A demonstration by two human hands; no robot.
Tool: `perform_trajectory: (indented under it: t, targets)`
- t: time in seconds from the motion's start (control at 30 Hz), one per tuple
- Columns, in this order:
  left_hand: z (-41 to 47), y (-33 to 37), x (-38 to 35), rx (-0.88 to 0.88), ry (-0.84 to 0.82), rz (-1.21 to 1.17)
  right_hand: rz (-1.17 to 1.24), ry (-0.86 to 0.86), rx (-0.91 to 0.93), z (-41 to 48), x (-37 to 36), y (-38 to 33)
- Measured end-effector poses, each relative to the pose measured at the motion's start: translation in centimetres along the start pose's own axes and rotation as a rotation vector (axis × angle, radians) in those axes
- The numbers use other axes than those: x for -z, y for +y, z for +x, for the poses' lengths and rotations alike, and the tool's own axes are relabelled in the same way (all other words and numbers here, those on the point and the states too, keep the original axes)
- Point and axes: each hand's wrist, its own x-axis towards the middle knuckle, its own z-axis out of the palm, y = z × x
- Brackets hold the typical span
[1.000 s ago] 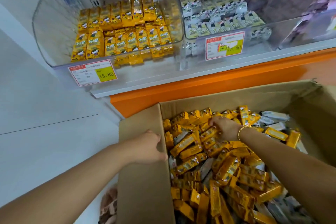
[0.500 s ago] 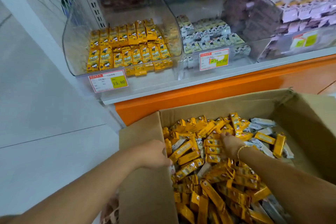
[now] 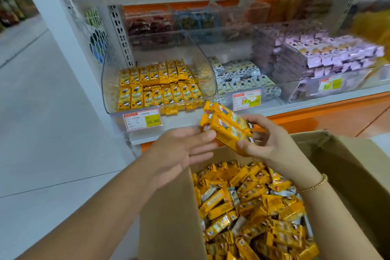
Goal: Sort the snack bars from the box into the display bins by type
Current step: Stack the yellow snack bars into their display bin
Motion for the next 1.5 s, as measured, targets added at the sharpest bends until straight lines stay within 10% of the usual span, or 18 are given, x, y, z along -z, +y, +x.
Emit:
perform_trajectory:
  t: [0.3,0.47,0.87,1.13,1.5]
  targets:
    - [-0.8,5.5,4.9,-0.333,0.299,-0.163,-0.445,-0.059,0.301,6.3,-5.0,-9.4]
    - [-1.4,4.7,9.1,-0.407,0.810,1.247,-0.760,-0.040,0.074,14.2,-7.5,-10.9]
    - [-1.5,4.7,9.8,-0.338,0.686,1.509,-0.669,-0.350,-0.189,20.0,-15.1,-10.7]
    - [-1.4,1.9,7.2,-0.616,0.569,1.274,-0.444,0.040,0.102,15.0,-9.3,-9.4]
    - [1.4,-9.7,3.7,-0.058,-0.048,1.553,-0.839,-0.541,-0.275,3.9,1.1,10.9]
